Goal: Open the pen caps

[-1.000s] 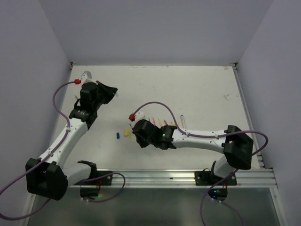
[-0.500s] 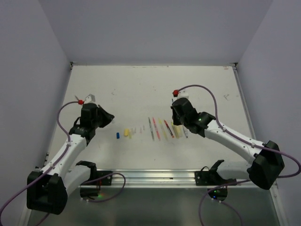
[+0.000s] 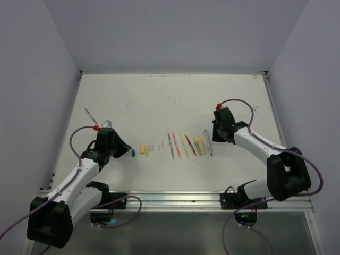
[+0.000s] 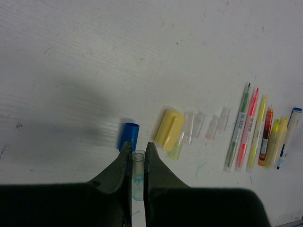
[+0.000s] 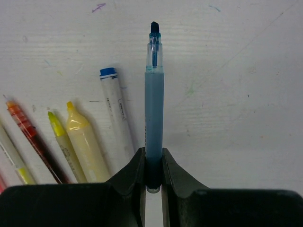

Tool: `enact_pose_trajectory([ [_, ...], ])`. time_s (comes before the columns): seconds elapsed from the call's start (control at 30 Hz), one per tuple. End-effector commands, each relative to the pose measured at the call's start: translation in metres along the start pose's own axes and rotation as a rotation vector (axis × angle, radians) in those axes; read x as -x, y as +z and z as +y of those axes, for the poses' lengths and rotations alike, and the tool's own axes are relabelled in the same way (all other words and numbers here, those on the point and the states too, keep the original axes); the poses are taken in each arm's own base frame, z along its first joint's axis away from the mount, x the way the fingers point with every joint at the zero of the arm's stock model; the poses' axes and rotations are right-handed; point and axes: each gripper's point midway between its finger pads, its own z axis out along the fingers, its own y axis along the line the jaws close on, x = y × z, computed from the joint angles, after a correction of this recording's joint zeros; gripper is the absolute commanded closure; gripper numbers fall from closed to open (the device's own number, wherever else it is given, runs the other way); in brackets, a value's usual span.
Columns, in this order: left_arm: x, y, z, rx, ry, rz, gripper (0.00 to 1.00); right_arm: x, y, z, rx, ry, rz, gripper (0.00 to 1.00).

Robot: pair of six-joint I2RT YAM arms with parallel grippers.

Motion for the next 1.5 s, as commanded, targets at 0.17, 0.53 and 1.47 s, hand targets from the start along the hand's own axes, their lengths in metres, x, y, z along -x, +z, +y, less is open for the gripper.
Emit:
enact_pose_trajectory([
  [0.17,-0.025,0.017,0.029,0.096,-0.025,0.068,0.98,-0.003,0.013,0.001,0.055,0.011,0.024,1.00],
  [0.53,-0.027,0.030,0.039,0.127,-0.015,0.069,0.83,-0.005,0.022,-0.001,0.056,0.020,0.061,1.00],
  [1.47,0.011,0.020,0.012,0.098,0.013,-0.028,0.47,0.003,0.008,0.006,0.104,0.030,0.030,0.63],
])
